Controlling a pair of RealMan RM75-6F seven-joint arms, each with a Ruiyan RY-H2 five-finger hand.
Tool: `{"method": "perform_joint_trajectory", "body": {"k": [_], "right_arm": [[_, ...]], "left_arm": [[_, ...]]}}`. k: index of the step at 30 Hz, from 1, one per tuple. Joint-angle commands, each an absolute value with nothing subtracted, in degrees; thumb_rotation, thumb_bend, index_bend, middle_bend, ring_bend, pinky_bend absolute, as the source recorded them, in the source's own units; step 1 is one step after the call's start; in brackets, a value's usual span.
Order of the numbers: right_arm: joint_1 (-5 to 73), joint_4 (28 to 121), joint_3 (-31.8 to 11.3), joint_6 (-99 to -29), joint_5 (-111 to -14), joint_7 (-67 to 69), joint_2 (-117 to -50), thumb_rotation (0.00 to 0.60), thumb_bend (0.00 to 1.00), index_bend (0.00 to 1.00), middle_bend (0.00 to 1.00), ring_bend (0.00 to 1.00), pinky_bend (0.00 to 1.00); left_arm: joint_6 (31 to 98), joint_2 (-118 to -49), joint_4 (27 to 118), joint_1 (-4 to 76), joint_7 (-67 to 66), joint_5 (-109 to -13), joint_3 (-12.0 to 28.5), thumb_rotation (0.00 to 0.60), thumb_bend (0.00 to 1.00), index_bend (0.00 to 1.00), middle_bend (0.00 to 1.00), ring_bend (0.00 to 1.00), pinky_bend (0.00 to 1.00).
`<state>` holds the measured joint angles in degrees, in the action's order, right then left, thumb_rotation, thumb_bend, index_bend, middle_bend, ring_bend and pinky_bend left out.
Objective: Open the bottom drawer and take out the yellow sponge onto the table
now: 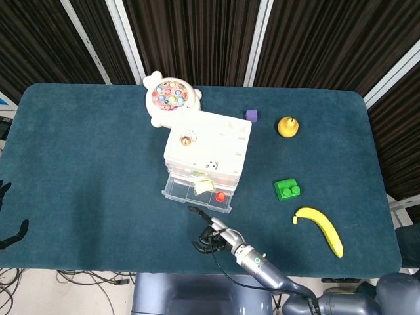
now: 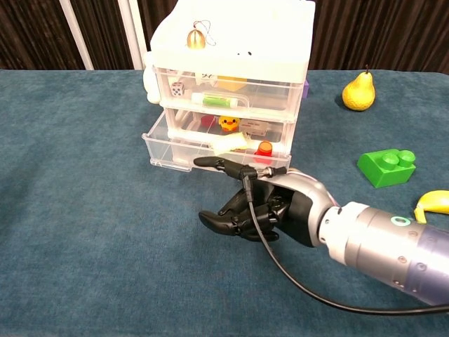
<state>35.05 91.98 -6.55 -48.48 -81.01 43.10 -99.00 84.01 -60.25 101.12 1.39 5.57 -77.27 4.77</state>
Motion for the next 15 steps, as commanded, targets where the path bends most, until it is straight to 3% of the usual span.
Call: {"method": "perform_joint_trajectory", "body": {"k": [1, 15], "right_arm": [[34.1, 99.4, -7.0, -50.3, -76.7, 32.5, -94.9, 0.6, 0.48, 0.0, 1.0, 1.0, 1.0], [36.6, 109.3, -9.5, -51.0, -62.1, 11.8, -90.4, 0.6, 0.48, 0.0, 1.0, 1.0, 1.0]], "left_arm": [[84.1, -60.3, 101.1, 1.4, 5.5, -77.4, 4.7, 0.6, 0.36, 0.03, 0.0, 0.0, 0.0], [84.0, -60.4, 101.2, 1.4, 5.2, -77.3, 4.7, 0.6, 0.36, 0.03, 0.0, 0.0, 0.0]]}}
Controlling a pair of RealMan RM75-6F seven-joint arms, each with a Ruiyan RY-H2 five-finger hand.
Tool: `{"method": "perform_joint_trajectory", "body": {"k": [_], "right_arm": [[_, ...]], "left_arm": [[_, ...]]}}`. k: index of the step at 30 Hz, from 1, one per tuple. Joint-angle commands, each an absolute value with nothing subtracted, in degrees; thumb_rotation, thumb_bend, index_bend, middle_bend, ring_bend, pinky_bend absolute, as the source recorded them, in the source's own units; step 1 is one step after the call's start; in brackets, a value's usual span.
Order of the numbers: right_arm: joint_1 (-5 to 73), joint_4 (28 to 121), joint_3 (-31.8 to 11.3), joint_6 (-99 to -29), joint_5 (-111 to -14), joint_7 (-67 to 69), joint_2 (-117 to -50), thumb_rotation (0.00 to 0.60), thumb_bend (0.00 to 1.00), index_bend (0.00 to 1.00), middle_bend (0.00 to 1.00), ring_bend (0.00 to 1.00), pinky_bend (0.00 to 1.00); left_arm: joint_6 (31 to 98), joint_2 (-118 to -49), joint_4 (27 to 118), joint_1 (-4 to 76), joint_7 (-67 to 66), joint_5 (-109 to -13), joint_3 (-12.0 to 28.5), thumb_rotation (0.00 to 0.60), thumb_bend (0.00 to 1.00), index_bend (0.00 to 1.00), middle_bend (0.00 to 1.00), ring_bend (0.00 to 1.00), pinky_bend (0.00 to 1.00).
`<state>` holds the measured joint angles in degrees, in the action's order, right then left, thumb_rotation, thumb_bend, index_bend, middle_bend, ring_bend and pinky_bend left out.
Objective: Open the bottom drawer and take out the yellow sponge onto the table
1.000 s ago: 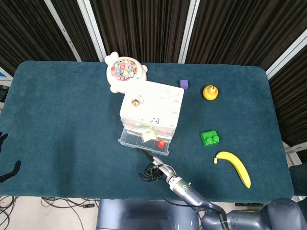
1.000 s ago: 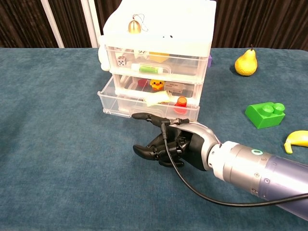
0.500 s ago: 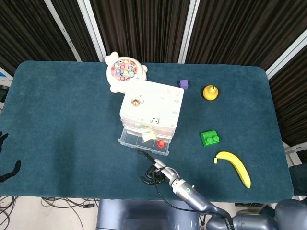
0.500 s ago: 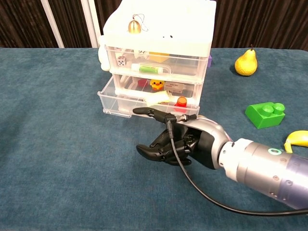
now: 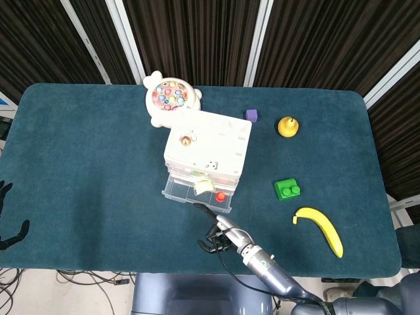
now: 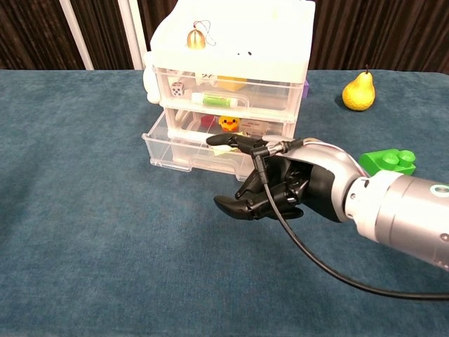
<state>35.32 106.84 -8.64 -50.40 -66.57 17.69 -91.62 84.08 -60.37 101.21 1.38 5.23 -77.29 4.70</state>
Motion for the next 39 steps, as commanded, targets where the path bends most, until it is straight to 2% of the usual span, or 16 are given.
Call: {"method": "perform_joint_trajectory", "body": {"k": [1, 8, 15, 39], "right_arm": [[37.1, 109.8, -9.5, -51.3, -60.6, 9.5, -90.1, 0.6, 0.48, 0.0, 1.0, 1.0, 1.0], [40.8, 112.9, -10.1, -52.8, -48.4, -1.7, -89.6, 0.6, 0.47, 0.0, 1.0, 1.0, 1.0], [43.3, 114.0, -11.0, -55.4, -41.6, -7.0, -90.5, 0.6, 0.48, 0.01, 1.0, 1.0, 1.0], [48.6, 115.9, -13.4, -58.7, -32.5, -15.2, -90.9, 0.6, 0.47, 0.02, 1.0, 1.0, 1.0]], "left_arm": [[84.0, -60.3, 101.2, 1.4, 5.2, -77.3, 4.7, 0.6, 0.36, 0.03, 0.0, 0.0, 0.0], [84.0, -60.3, 101.3, 1.4, 5.4, -77.4, 4.7, 0.6, 0.36, 0.03, 0.0, 0.0, 0.0], [83.8, -60.2, 101.3, 1.4, 5.3, -77.2, 4.7, 0.6, 0.36, 0.03, 0.0, 0.0, 0.0], [83.5, -60.1, 101.7, 1.5, 4.9, -76.8, 4.6, 0.6, 0.36, 0.03, 0.0, 0.0, 0.0]]}}
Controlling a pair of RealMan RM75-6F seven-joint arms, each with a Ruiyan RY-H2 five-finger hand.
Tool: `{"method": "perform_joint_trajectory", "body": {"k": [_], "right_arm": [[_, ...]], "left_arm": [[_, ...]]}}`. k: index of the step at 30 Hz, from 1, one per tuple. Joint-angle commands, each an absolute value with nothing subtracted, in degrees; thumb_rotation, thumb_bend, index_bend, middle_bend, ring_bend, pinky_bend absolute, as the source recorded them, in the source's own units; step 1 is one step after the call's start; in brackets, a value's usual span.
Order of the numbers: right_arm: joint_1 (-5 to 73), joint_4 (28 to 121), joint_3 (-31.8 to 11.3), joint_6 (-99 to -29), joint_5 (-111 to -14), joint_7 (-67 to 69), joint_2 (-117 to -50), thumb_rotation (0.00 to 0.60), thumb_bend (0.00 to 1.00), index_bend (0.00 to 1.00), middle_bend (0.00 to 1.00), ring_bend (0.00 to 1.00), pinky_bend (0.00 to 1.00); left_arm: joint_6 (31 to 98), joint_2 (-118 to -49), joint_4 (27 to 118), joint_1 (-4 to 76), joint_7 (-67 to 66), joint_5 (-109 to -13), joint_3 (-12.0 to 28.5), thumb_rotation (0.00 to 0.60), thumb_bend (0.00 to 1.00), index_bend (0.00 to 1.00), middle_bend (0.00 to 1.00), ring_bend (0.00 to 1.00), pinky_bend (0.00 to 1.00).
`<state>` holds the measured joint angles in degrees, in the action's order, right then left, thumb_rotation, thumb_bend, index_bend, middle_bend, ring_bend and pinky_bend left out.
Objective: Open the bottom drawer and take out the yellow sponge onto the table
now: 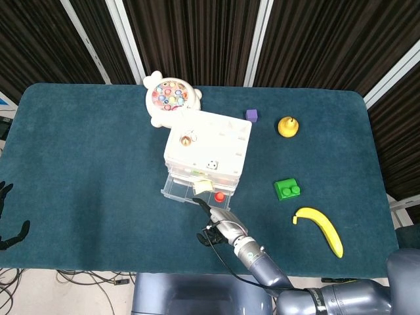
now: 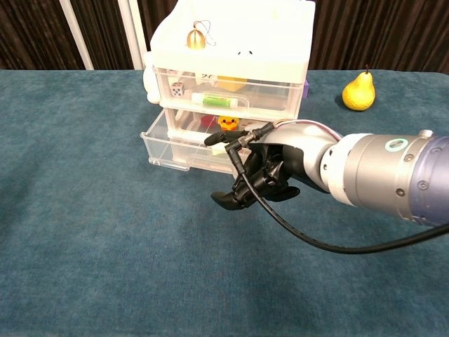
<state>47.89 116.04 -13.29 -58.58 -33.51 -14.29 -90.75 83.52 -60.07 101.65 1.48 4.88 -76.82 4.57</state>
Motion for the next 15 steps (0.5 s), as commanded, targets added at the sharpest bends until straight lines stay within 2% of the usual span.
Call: {"method": "perform_joint_trajectory", "body": {"k": [1, 15], "right_arm": [[48.8, 115.8, -13.5, -58.7, -32.2, -15.4, -90.9, 0.6, 0.47, 0.02, 1.0, 1.0, 1.0], [51.4, 115.0, -14.1, -56.8, -27.7, -16.4, -89.9, 0.6, 0.47, 0.11, 1.0, 1.0, 1.0]], "left_arm": [[83.5, -60.0, 101.7, 1.5, 4.9, -76.8, 4.6, 0.6, 0.36, 0.03, 0.0, 0.0, 0.0], [83.3, -59.9, 101.8, 1.5, 4.8, -76.6, 4.6, 0.6, 0.36, 0.03, 0.0, 0.0, 0.0]]}}
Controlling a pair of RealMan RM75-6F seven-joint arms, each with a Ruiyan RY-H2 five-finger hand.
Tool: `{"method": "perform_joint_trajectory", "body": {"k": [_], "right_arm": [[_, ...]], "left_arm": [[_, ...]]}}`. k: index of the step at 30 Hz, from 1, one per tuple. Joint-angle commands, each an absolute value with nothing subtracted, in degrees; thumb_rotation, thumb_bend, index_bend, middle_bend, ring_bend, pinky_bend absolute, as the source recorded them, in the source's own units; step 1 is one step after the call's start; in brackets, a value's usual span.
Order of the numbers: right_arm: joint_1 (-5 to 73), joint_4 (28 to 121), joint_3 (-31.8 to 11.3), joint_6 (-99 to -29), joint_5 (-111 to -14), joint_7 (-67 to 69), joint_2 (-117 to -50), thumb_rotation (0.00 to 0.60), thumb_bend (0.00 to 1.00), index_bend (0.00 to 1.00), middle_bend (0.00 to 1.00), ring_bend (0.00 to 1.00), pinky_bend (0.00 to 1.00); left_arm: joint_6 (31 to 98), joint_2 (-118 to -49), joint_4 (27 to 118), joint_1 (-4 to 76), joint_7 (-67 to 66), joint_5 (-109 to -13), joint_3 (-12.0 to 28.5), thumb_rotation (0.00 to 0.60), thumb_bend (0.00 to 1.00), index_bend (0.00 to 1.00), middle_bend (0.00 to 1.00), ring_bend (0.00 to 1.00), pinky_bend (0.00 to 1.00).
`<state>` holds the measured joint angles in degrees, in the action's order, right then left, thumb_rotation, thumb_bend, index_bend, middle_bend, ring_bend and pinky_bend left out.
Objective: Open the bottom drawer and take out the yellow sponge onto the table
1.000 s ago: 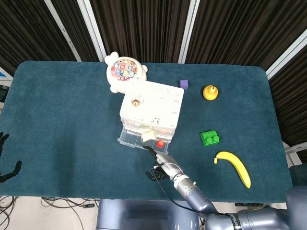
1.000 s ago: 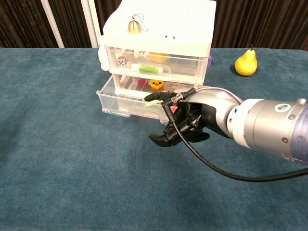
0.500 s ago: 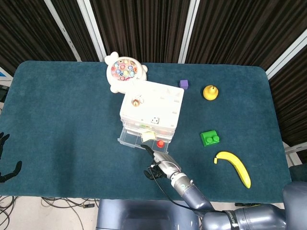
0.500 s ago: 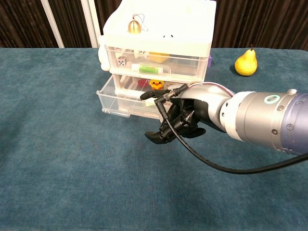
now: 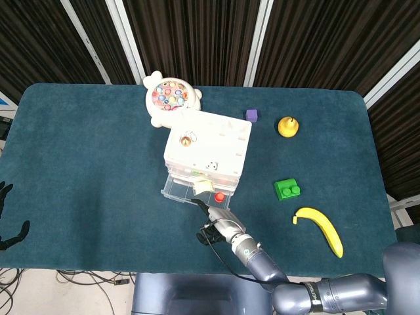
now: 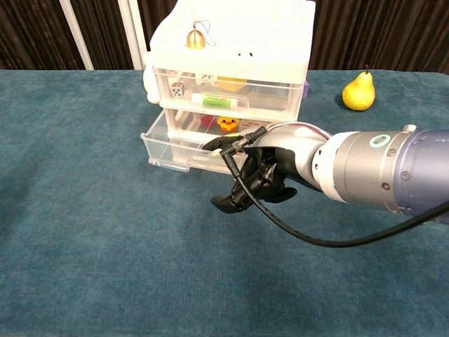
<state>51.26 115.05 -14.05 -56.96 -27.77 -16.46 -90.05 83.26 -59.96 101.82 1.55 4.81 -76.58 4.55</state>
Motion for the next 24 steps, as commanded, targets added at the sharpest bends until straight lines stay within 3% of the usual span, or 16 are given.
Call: {"method": "perform_joint_trajectory", "body": {"k": [1, 24], "right_arm": [[51.4, 115.0, -14.1, -56.8, -27.7, -16.3, -89.8, 0.6, 0.47, 0.12, 1.0, 1.0, 1.0], [51.7, 117.3, -12.9, -55.5, -28.8, -14.3, -87.4, 0.6, 0.47, 0.17, 1.0, 1.0, 1.0]], "left_arm": [[83.3, -59.9, 101.8, 1.5, 4.8, -76.6, 4.6, 0.6, 0.36, 0.03, 0.0, 0.0, 0.0], [83.0, -59.8, 102.0, 1.6, 4.7, -76.4, 4.5, 0.6, 0.36, 0.03, 0.0, 0.0, 0.0]]}}
